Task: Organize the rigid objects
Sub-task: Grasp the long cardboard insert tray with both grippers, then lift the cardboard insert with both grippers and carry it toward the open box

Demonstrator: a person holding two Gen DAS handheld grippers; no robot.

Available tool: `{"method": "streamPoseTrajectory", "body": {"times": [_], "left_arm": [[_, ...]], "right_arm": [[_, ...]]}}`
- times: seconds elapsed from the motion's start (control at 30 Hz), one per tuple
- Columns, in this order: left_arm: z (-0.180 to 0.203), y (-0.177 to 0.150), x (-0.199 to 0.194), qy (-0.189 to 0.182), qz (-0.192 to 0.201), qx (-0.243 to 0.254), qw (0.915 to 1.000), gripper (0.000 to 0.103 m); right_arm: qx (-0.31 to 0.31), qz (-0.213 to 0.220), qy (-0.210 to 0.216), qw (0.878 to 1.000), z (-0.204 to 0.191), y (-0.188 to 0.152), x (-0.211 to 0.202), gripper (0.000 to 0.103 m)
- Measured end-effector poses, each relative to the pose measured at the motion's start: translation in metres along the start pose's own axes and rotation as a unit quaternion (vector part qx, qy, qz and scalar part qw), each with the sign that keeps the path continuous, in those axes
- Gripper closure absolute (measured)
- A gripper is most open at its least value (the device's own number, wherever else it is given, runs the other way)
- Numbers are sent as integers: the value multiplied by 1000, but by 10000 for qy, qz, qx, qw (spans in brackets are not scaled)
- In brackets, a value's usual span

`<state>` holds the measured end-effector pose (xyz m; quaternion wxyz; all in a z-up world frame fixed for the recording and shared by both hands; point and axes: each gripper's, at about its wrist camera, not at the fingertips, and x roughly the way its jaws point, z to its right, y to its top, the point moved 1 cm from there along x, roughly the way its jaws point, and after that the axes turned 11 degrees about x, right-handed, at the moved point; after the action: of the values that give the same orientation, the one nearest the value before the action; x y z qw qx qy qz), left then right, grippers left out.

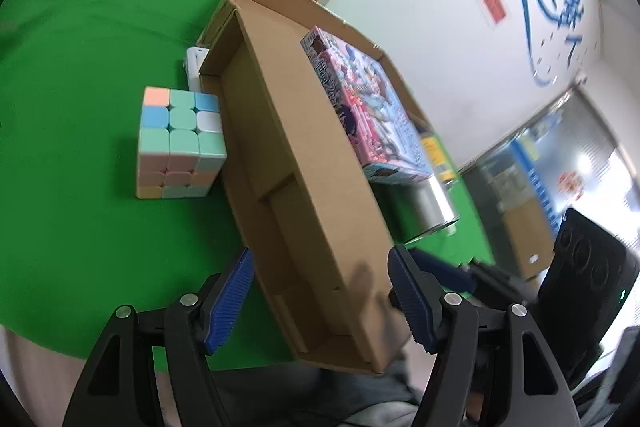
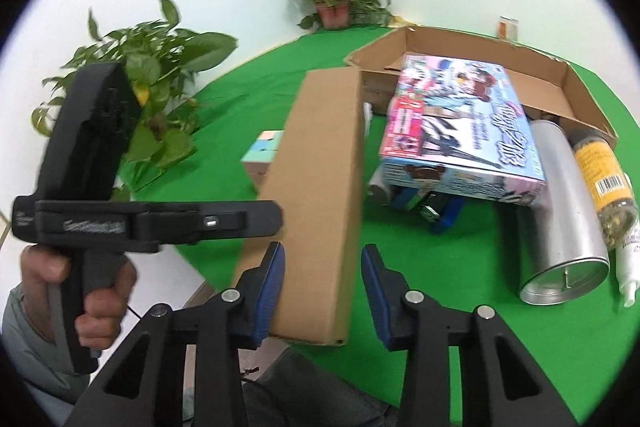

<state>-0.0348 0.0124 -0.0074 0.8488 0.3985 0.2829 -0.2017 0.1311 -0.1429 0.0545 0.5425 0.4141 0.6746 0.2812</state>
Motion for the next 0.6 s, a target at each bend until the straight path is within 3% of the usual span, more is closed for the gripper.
{"method": "streamPoseTrajectory", "body": {"times": [0.1, 0.13, 0.23, 0.37, 0.4, 0.43, 0.5, 0.6], "left_arm": [[7, 0, 1, -455, 139, -32, 9989, 38], [12, 3, 2, -572, 137, 39, 9983, 44], [22, 9, 5, -376, 44, 175, 9991, 44], [34, 22, 8, -564, -94, 235, 9981, 44], [39, 22, 9, -641, -141, 285, 9974, 44], [43, 19, 12, -730, -145, 419, 9963, 44], [57, 18, 16, -867, -324, 678, 9934, 43], [61, 12, 20, -539, -316, 963, 9934, 44]], "right_arm": [[-354, -86, -180, 9992, -11, -6, 1, 63], [-382, -82, -203, 9990, -11, -7, 0, 62], [-268, -106, -261, 9992, -8, -4, 1, 60], [43, -77, -172, 9998, 1, 2, -3, 59], [155, -47, 55, 9999, 4, 3, -6, 59], [247, -63, 259, 9993, 5, 4, -7, 58], [231, -20, 235, 9995, 4, 4, -8, 58], [212, -238, 89, 9995, 5, 0, -1, 59]]}}
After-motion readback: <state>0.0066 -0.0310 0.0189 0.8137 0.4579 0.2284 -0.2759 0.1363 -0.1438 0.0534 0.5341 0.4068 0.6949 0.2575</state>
